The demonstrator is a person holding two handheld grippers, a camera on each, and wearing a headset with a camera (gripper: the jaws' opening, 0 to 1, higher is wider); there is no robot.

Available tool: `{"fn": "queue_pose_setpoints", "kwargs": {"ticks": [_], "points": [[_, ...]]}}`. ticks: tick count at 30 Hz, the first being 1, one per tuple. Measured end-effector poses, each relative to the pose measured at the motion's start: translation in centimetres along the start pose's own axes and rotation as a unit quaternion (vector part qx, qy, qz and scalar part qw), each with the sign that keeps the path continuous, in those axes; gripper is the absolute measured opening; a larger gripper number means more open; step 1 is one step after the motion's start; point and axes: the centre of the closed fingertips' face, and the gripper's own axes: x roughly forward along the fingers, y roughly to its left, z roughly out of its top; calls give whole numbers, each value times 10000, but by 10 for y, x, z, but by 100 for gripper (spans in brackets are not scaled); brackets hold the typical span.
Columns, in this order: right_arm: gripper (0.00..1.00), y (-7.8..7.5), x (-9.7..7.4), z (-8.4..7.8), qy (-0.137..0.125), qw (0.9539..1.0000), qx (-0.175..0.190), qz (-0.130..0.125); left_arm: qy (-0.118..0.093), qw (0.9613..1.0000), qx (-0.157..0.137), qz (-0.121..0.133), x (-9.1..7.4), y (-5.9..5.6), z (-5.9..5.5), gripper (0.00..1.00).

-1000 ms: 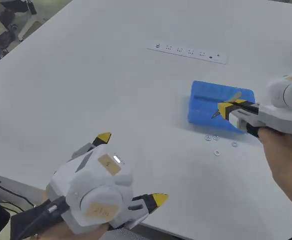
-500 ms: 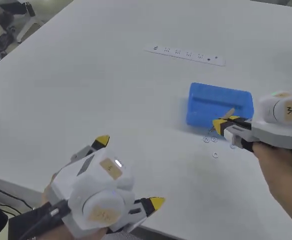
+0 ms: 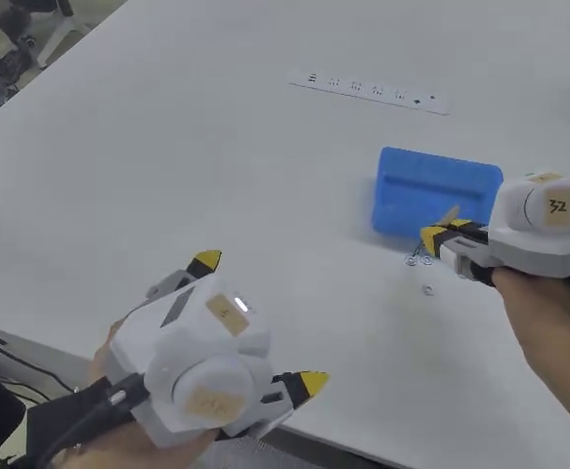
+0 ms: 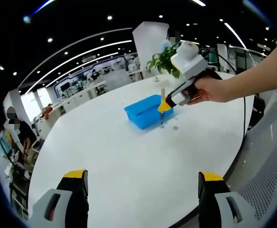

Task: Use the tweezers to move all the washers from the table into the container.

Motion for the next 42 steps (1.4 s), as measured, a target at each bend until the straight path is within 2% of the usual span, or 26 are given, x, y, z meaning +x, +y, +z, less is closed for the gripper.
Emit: {"fn": "queue_pose_setpoints", "kwargs": {"ticks": [10,17,26,40,41,42], "points": [[3,-1,3,-2,8,9999,156,22,27,10000,10,19,0,1,-2,98],[3,1,4,-2,40,9999,-147,4,49,10000,33,25,1,2,-3,97],[3,1,4,-3,136,9993,-346,2,57,10000,32,50,1,3,-4,97],[3,-1,7,-2,135,9995,-269,-10,103,9999,64,56,1,3,-5,96],[3,-2,8,-5,232,9994,-274,-18,103,9999,65,54,1,2,-5,96],[3,-3,9,-1,91,9994,-318,-36,101,9999,64,49,1,2,-5,96]]}}
